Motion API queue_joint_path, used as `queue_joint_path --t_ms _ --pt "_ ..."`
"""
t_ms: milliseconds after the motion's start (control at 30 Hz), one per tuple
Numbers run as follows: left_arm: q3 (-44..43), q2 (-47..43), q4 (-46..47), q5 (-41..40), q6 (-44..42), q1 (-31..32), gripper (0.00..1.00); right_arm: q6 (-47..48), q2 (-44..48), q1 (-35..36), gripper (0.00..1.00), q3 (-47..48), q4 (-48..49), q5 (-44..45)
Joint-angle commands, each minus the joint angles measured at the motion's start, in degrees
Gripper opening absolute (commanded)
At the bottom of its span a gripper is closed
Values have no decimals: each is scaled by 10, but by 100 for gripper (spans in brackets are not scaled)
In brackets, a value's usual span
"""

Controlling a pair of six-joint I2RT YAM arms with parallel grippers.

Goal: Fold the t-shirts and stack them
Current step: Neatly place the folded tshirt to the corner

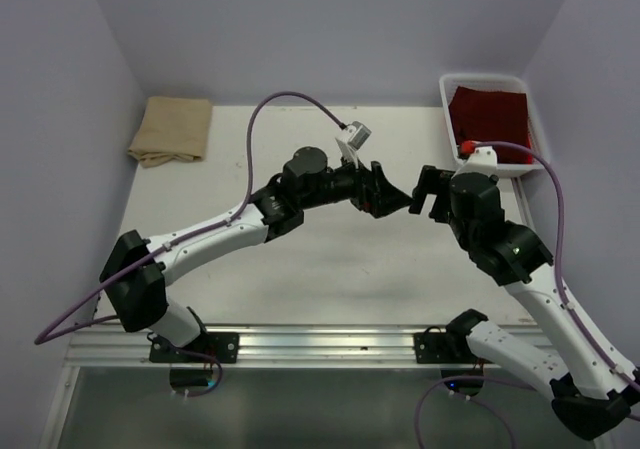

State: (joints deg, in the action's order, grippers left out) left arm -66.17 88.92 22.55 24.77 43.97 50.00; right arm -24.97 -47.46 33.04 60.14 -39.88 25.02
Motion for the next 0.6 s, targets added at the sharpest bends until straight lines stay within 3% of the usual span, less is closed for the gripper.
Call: queue_joint_path --t_ms 0,133,267,400,567 --pt "-67 -2 -327 -271 -223 12 100 -4 -20 6 99 41 -32 57" --pt "-40 -25 -348 -300 -210 12 100 -9 -55 6 99 79 -53 90" --pt "6 -85 -404 -443 -166 -1 100 -13 -73 6 99 93 -71 123" --pt "49 -130 -433 -449 -144 -59 100 -14 -84 6 99 89 -74 133" --pt "74 -148 -443 -453 -147 -85 100 -20 -106 6 99 81 -71 123"
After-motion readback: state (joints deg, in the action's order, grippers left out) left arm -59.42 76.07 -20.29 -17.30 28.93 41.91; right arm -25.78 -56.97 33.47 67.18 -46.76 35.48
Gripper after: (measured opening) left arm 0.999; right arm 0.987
